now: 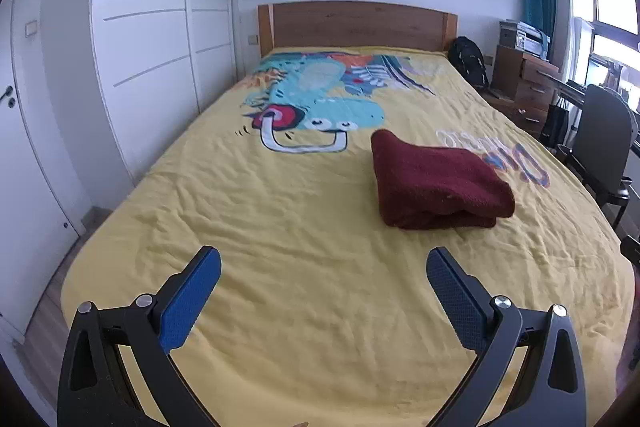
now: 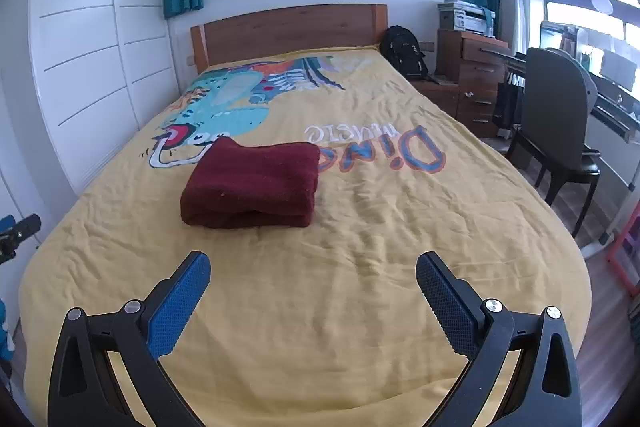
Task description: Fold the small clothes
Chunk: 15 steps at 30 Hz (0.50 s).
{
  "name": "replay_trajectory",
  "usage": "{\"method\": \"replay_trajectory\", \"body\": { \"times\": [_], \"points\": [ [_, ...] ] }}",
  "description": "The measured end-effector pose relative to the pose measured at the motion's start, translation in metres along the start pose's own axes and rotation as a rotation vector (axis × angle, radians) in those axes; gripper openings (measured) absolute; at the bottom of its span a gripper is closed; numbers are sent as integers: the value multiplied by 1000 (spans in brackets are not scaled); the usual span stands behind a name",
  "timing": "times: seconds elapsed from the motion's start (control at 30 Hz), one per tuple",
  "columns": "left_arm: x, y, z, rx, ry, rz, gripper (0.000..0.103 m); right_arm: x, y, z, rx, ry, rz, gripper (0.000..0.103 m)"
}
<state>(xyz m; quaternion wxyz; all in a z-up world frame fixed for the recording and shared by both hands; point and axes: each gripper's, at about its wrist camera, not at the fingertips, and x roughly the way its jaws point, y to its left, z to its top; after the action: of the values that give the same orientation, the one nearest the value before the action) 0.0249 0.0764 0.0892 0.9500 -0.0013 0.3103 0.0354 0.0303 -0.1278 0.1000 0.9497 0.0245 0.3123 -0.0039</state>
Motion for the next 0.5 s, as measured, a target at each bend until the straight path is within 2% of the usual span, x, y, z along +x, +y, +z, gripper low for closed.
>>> {"method": "replay_trajectory", "body": {
  "times": [0.5],
  "points": [
    [-21, 1, 3, -1, -60, 40, 102, -15, -13, -4, 5, -21, -15, 103]
  ]
}}
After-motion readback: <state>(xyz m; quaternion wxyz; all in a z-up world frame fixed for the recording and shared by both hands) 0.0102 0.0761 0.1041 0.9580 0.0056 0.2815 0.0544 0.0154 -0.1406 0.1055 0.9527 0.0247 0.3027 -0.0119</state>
